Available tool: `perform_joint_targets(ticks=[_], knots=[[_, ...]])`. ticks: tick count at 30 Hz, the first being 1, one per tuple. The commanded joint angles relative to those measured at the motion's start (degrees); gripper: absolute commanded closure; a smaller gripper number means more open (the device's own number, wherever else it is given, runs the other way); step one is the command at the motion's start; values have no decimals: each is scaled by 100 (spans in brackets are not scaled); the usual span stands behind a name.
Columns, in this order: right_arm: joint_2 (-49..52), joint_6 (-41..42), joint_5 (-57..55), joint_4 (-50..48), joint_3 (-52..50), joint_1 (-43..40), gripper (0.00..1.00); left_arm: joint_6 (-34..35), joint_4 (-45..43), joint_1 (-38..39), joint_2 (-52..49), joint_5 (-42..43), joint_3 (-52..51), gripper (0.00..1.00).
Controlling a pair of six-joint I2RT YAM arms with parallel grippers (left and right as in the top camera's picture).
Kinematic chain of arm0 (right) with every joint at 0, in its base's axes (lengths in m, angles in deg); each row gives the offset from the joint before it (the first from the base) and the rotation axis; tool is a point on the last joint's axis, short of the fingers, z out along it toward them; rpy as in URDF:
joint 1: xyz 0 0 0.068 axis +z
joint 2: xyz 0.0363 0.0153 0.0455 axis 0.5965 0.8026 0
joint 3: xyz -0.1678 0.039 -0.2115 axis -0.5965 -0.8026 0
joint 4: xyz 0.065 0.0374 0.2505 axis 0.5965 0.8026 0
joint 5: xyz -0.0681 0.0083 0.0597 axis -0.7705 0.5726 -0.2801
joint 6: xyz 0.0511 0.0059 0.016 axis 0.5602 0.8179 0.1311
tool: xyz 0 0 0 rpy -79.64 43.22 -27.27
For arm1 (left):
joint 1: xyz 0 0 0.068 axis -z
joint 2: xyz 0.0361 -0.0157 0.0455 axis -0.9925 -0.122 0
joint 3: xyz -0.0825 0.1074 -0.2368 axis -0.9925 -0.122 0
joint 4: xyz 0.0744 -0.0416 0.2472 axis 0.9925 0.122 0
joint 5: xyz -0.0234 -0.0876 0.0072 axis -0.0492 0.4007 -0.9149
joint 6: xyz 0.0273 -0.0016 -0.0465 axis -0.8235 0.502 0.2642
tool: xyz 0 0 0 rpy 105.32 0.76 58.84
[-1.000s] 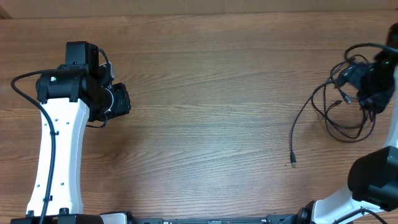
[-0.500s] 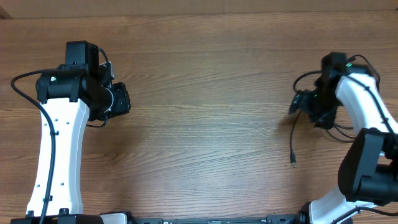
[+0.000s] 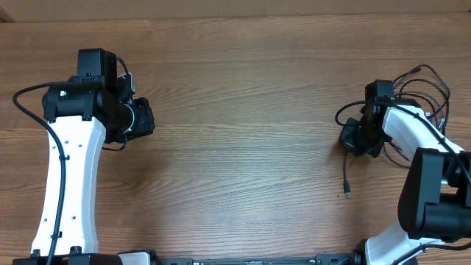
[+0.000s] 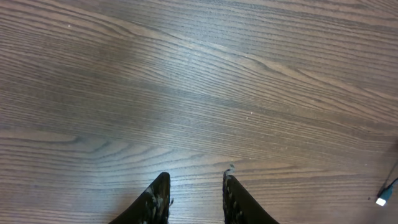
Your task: Untangle cables
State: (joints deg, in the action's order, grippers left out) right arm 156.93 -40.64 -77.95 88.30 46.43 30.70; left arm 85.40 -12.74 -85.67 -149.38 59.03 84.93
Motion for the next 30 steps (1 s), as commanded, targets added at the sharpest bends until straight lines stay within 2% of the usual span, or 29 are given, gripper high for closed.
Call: perform_joint_targets(ticks=[1, 8, 13, 16, 19, 20, 21, 23, 25, 30], knots=[[-72, 13, -57, 310, 479, -4, 96, -48, 0, 7, 76, 66, 66, 72], [-81, -52, -1196, 1668, 2632, -125, 96, -46, -2, 7, 76, 66, 66, 71], [-81, -306, -2487, 1971, 4142, -323, 96, -46, -2, 7, 76, 66, 66, 71], [-81, -304, -3150, 1843, 4461, -501, 96, -46, -2, 7, 76, 66, 66, 71], [-68, -267, -3250, 1827, 4428, -774, 95, -46, 0, 7, 76, 66, 66, 71], [-63, -140, -3250, 1829, 4391, -861, 87, -46, 0, 7, 76, 66, 66, 71], [-59, 87, -3246, 1832, 4330, -975, 74, -46, 0, 7, 76, 66, 66, 71], [-59, 448, -3156, 1858, 4210, -1174, 39, -48, 4, 7, 76, 66, 66, 72], [-59, 472, -2787, 1867, 4109, -1340, 30, -46, 9, 7, 76, 66, 66, 71], [-59, 396, -1921, 1893, 4015, -1508, 19, -46, -15, 7, 76, 66, 66, 71]])
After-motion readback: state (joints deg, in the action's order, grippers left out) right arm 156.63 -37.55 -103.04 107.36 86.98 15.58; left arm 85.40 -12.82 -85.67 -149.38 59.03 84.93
